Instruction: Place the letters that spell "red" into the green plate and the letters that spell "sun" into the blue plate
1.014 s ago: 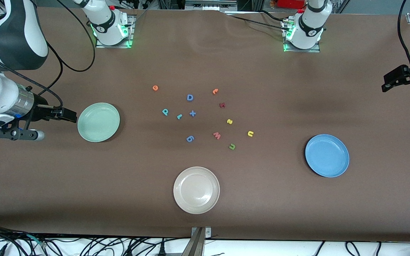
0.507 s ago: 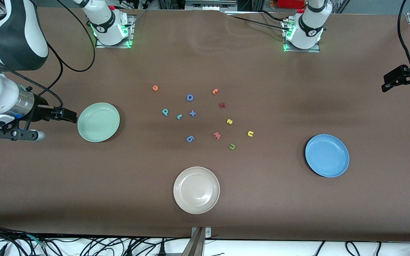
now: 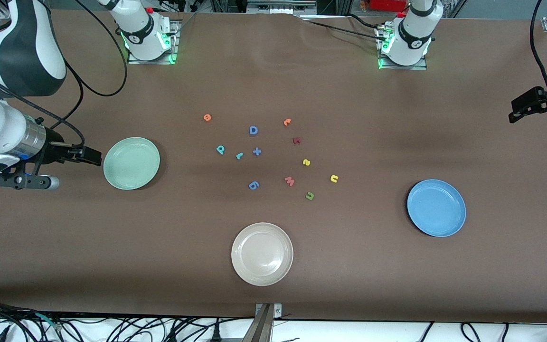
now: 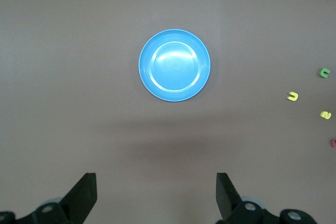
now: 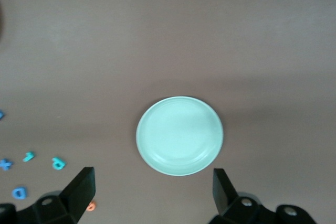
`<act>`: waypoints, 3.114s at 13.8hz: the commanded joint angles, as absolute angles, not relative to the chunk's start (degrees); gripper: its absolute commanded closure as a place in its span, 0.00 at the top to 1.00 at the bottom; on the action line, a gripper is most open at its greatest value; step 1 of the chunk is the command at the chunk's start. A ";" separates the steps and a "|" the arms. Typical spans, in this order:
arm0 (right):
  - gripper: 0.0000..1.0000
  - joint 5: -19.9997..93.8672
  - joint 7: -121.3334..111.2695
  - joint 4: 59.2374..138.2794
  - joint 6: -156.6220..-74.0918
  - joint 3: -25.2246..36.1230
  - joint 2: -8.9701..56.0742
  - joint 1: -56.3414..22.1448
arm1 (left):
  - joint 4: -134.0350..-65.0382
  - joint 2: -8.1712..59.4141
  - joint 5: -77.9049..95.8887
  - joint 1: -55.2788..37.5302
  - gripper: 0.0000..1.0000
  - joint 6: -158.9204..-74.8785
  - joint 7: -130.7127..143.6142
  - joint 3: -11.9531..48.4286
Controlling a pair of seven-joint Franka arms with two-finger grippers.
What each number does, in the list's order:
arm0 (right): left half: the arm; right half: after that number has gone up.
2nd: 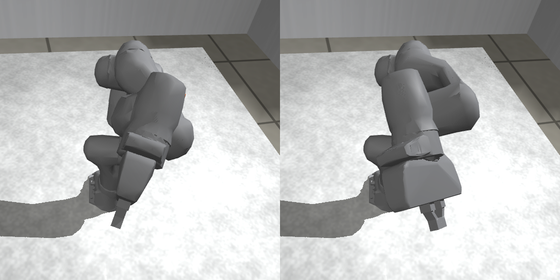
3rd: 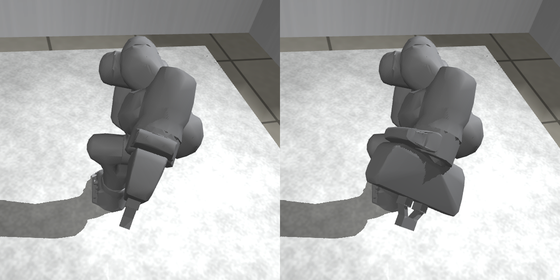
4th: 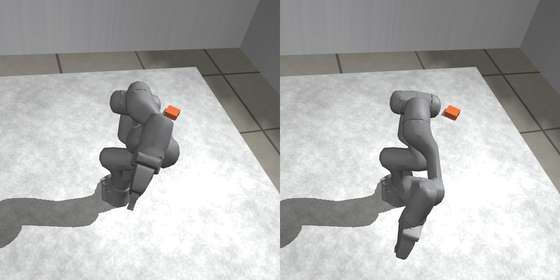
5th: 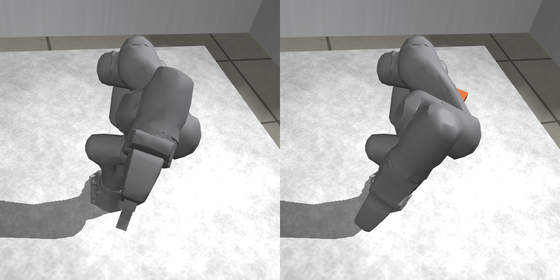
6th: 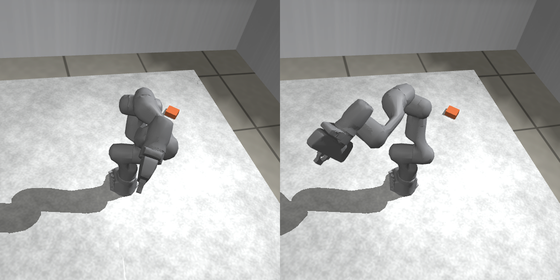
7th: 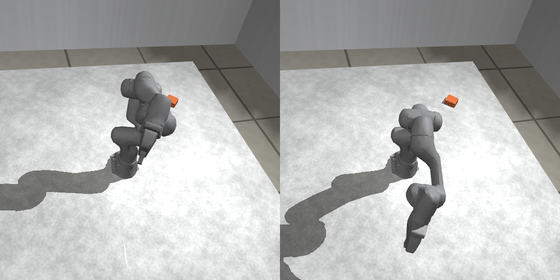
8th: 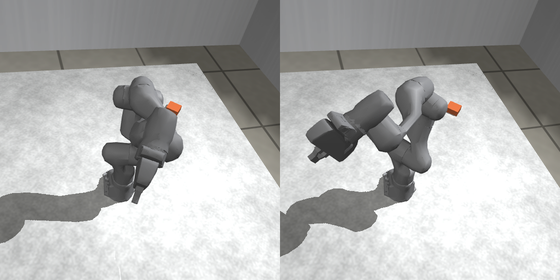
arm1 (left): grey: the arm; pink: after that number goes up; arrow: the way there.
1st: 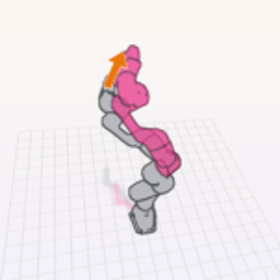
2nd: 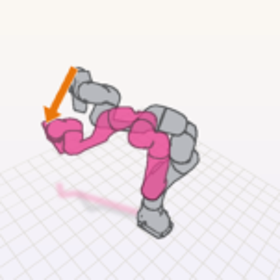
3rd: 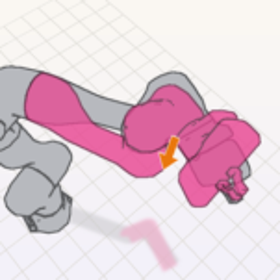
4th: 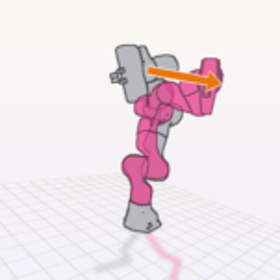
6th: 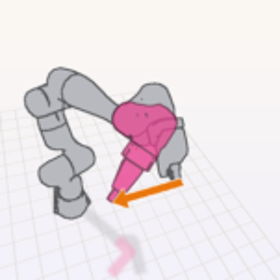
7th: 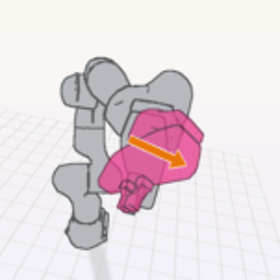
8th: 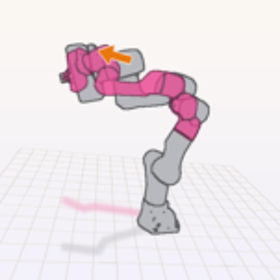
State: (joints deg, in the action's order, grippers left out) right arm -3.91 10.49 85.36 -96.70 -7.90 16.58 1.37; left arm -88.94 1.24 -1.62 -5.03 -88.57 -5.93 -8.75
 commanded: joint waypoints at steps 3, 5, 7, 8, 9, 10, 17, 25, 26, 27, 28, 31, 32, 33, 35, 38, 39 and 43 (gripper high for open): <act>0.99 -5.98 10.90 85.34 -97.12 -8.44 16.44 1.49 | -88.33 1.49 -0.88 -5.01 1.00 -88.59 -7.03 -8.70; 0.99 -5.71 10.81 85.34 -97.12 -8.44 16.44 1.49 | -88.33 1.49 -0.88 -5.01 1.00 -88.59 -7.03 -8.70; 0.99 -5.54 10.90 85.43 -97.29 -8.44 16.44 1.49 | -88.33 1.49 -0.88 -5.01 1.00 -88.59 -7.03 -8.70; 0.99 -5.54 10.90 85.43 -97.38 -8.44 16.44 1.49 | -88.33 1.49 -0.88 -5.01 1.00 -88.59 -7.03 -8.70; 0.99 -5.54 10.90 85.43 -97.38 -8.44 16.44 1.49 | -88.33 1.49 -0.88 -5.01 1.00 -88.59 -7.03 -8.70; 0.99 -5.54 10.81 85.43 -97.38 -8.44 16.44 1.49 | -88.33 1.49 -0.88 -5.01 1.00 -88.59 -7.03 -8.70; 0.99 -5.45 10.99 85.87 -96.68 -8.79 16.35 1.32 | -88.33 2.89 -0.09 -5.27 1.00 -88.59 -7.03 -8.61; 0.99 -5.19 26.07 89.11 -92.90 -16.60 15.03 0.97 | -88.33 10.01 2.27 -10.46 1.00 -88.85 -4.92 -7.39; 0.99 -5.19 28.54 90.17 -92.90 -17.83 14.68 0.97 | -88.33 12.02 4.55 -10.46 1.00 -89.90 -4.92 -7.30; 0.99 -4.66 31.35 91.65 -92.99 -19.15 14.07 0.97 | -88.24 14.04 6.83 -10.46 1.00 -91.30 -5.01 -7.29; 0.98 -3.27 33.99 93.50 -93.42 -20.12 13.28 0.97 | -88.24 15.80 9.12 -10.46 1.00 -92.80 -4.92 -7.29; 0.98 2.10 37.95 100.52 -96.49 -20.65 10.38 0.97 | -88.33 19.32 11.42 -10.46 1.00 -98.06 -5.54 -6.15; 0.98 2.81 39.53 104.03 -98.68 -22.05 9.07 0.97 | -88.33 20.99 11.51 -10.55 1.00 -100.26 -5.89 -6.07; 0.98 2.90 41.90 108.41 -102.01 -23.54 7.14 0.97 | -88.42 22.05 11.17 -11.16 1.00 -102.37 -5.89 -4.85; 0.98 2.90 45.42 118.25 -110.52 -26.53 3.10 0.97 | -89.03 24.86 11.60 -12.82 1.00 -106.33 -4.31 -4.04; 0.98 2.90 51.22 129.26 -122.39 -30.75 2.11 0.97 | -89.73 28.90 11.69 -16.86 1.00 -112.56 2.09 -4.04; 0.98 2.81 53.24 131.55 -125.82 -31.98 2.54 0.97 | -90.00 30.57 11.69 -18.27 1.00 -115.02 4.46 -4.04; 0.98 2.81 53.96 136.47 -130.40 -32.52 4.92 0.97 | -92.63 34.27 11.34 -22.67 1.00 -123.21 9.66 -4.04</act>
State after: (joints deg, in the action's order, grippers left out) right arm 1.96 53.58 133.08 -126.89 -32.19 5.21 0.36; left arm -91.34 33.60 9.99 -21.23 -120.62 8.25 -3.23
